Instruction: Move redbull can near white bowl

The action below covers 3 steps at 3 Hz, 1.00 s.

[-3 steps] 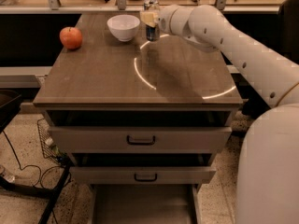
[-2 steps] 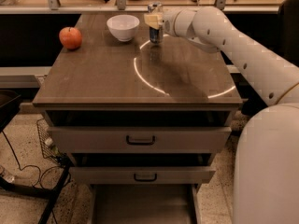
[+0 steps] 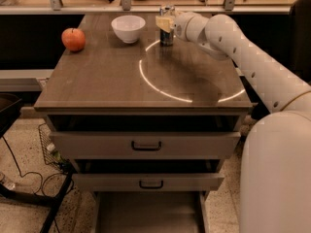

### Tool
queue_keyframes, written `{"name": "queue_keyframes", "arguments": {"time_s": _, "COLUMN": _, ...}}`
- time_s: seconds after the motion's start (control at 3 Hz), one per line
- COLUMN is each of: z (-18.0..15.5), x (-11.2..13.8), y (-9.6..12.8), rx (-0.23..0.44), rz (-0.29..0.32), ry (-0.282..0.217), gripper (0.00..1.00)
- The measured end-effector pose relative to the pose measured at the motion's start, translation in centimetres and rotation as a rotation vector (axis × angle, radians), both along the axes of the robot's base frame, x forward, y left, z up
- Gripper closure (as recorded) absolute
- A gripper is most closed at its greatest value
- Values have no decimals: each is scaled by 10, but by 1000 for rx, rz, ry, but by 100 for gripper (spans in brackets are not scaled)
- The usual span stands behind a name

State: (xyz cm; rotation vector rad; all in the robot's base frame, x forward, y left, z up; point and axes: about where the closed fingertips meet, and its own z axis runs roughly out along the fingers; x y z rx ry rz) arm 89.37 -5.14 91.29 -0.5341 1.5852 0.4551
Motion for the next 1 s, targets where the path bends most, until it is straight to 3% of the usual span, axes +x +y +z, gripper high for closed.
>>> {"name": "queue_keyframes", "arguments": {"time_s": 0.33, "z": -1, "x": 0, "y": 3, "rx": 0, "rz": 4, "ry": 2, "gripper": 82}}
{"name": "queue_keyframes", "arguments": {"time_s": 0.67, "z": -2, "x": 0, "y": 7, "rx": 1, "rz": 9, "ry": 3, "gripper": 50}}
{"name": "queue_keyframes", "arguments": {"time_s": 1.0, "z": -3, "x": 0, "y": 10, "rx": 1, "rz": 12, "ry": 4, "gripper": 26}}
